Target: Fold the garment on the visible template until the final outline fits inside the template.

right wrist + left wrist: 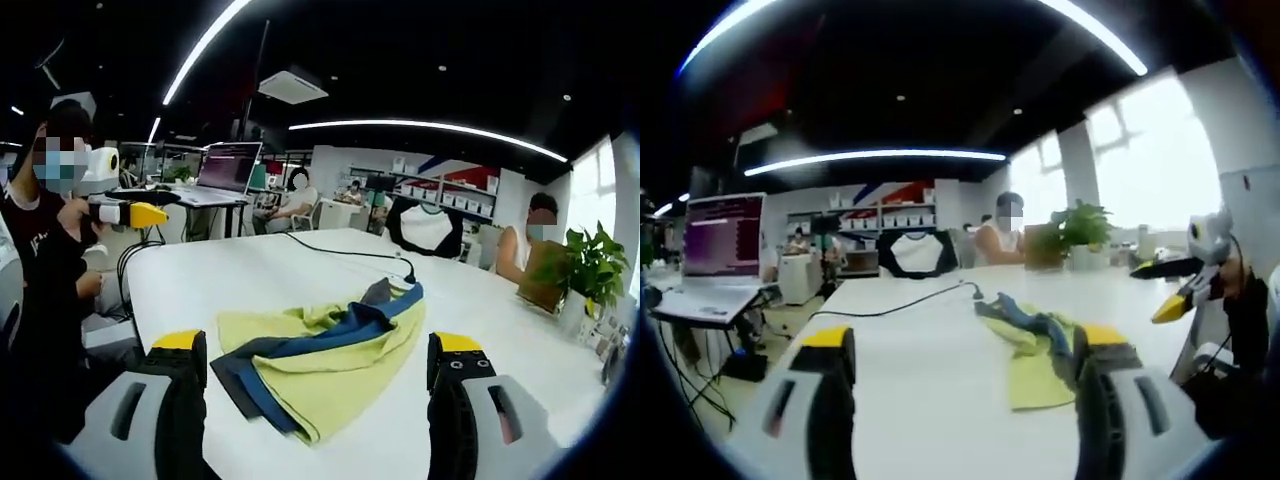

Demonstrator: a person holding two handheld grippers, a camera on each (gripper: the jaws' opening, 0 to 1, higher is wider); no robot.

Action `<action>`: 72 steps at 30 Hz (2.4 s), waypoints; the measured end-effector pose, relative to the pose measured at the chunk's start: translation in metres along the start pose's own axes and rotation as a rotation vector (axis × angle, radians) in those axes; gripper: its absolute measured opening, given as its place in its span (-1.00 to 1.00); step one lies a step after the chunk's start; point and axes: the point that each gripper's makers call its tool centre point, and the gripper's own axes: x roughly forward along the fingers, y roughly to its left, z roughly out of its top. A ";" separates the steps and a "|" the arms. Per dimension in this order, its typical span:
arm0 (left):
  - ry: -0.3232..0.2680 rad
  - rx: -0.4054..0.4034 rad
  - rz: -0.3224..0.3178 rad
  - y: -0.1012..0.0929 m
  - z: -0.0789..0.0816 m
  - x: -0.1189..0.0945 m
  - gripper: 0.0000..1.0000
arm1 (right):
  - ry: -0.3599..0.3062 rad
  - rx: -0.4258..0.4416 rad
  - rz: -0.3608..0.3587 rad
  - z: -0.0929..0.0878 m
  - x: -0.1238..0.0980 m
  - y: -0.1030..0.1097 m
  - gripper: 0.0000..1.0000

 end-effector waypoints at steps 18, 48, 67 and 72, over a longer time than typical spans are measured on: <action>0.116 -0.010 -0.017 -0.001 -0.042 0.022 0.86 | 0.056 -0.069 0.064 -0.023 0.022 0.025 0.75; 0.235 0.058 -0.120 -0.039 -0.100 0.057 0.72 | 0.136 0.012 0.127 -0.053 0.039 0.044 0.21; 0.262 -0.029 -0.235 -0.068 -0.128 0.074 -0.20 | 0.165 0.015 0.170 -0.062 0.048 0.054 -0.12; 0.289 -0.050 -0.260 -0.073 -0.134 0.074 -0.41 | 0.187 -0.009 0.201 -0.067 0.052 0.063 -0.32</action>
